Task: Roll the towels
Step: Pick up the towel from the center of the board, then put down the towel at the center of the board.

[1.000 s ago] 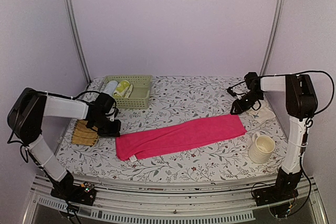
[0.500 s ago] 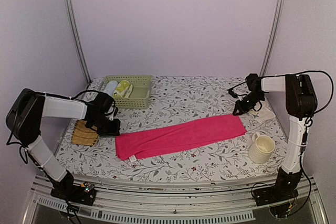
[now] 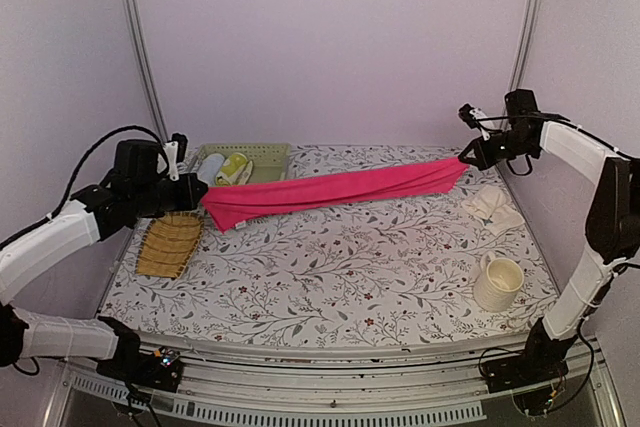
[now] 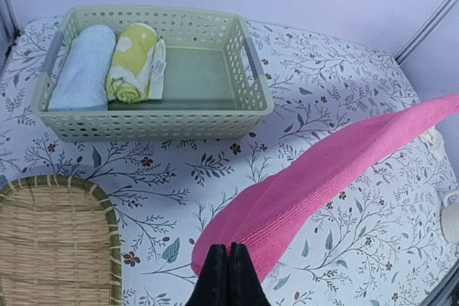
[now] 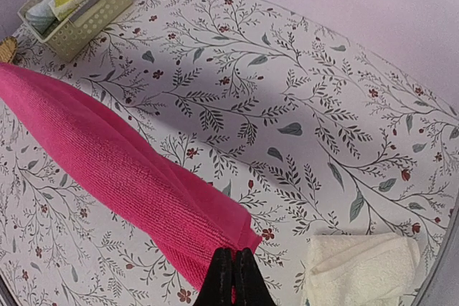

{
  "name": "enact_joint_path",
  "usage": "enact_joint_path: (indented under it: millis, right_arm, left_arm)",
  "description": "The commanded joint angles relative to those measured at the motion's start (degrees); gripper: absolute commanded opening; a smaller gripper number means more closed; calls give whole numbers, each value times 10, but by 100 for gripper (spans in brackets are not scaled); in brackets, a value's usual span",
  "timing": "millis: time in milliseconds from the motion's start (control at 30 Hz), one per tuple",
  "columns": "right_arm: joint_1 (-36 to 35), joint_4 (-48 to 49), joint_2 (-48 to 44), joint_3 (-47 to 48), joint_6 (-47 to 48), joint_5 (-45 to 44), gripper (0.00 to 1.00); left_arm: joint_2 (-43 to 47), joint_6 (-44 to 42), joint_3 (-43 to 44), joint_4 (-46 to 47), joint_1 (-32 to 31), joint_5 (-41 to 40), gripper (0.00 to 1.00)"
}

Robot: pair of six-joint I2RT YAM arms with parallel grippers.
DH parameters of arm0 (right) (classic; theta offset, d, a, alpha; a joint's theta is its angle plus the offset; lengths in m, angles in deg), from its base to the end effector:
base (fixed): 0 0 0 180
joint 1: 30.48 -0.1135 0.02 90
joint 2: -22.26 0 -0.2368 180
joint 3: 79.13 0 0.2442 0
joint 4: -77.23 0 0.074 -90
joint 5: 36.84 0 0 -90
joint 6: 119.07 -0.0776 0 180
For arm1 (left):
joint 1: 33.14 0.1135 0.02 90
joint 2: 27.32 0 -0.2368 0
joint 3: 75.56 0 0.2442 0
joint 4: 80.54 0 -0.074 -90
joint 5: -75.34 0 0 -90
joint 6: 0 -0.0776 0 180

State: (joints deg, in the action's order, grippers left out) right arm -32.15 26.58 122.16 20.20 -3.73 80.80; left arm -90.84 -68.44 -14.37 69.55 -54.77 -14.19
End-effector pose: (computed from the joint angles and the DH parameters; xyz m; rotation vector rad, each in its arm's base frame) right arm 0.3931 0.0475 0.2331 -0.7496 2.2464 0.3977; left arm 0.2662 -0.1062 0.2347 0.0062 2.1672 -0.4482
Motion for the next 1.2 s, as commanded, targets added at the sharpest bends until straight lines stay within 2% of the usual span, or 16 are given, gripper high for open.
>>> enact_joint_path:
  millis: [0, 167, 367, 433, 533, 667, 833, 1000, 1167]
  right_arm:
    - [7, 9, -62, -23, -6, 28, 2]
    - [7, 5, -156, -85, -4, 43, 2]
    - [8, -16, -274, -172, 3, 42, 2]
    - [7, -13, -274, -194, 6, 38, 2]
    - [8, -4, -225, -211, 19, 33, 2]
    - [8, -3, -129, -186, 40, 46, 2]
    - [8, 6, -78, -147, 39, 46, 2]
    - [8, 0, -114, -151, 24, 53, 2]
    - [7, -14, -208, -220, 19, 62, 2]
  left_arm:
    - [62, -7, -8, -11, 4, -18, 0]
    - [144, 2, -13, -43, 4, -16, 0]
    - [207, 50, -21, -95, 0, 39, 0]
    - [202, 78, -36, -97, 0, 53, 0]
    - [162, 94, -57, -96, 0, 43, 0]
    - [87, 87, -60, -64, -1, 43, 0]
    - [70, 77, -48, -29, -1, 32, 0]
    - [87, 79, -43, -56, -4, 52, 0]
    - [174, 97, -84, -73, -17, 67, 0]
